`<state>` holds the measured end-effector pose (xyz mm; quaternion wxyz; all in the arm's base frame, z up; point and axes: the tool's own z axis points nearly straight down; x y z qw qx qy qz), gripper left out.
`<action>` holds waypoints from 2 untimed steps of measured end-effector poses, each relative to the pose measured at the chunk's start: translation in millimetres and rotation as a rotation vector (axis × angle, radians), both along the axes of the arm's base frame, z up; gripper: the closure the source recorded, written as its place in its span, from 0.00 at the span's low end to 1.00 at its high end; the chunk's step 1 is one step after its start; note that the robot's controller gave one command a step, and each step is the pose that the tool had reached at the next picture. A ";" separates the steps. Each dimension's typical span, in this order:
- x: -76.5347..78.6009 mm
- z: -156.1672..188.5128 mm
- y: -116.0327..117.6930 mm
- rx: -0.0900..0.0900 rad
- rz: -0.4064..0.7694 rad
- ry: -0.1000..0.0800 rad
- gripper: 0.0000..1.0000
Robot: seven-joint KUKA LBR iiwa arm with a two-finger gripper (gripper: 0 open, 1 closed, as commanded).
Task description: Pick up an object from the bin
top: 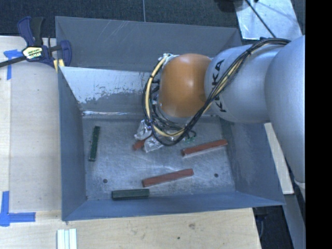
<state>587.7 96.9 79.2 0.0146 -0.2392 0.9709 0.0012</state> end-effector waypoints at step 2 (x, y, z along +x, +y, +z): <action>-8.7 151.5 -11.3 -0.011 0.168 0.019 1.00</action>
Offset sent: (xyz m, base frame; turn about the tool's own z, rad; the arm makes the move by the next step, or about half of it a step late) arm -0.0107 -0.0111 0.1491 -0.1702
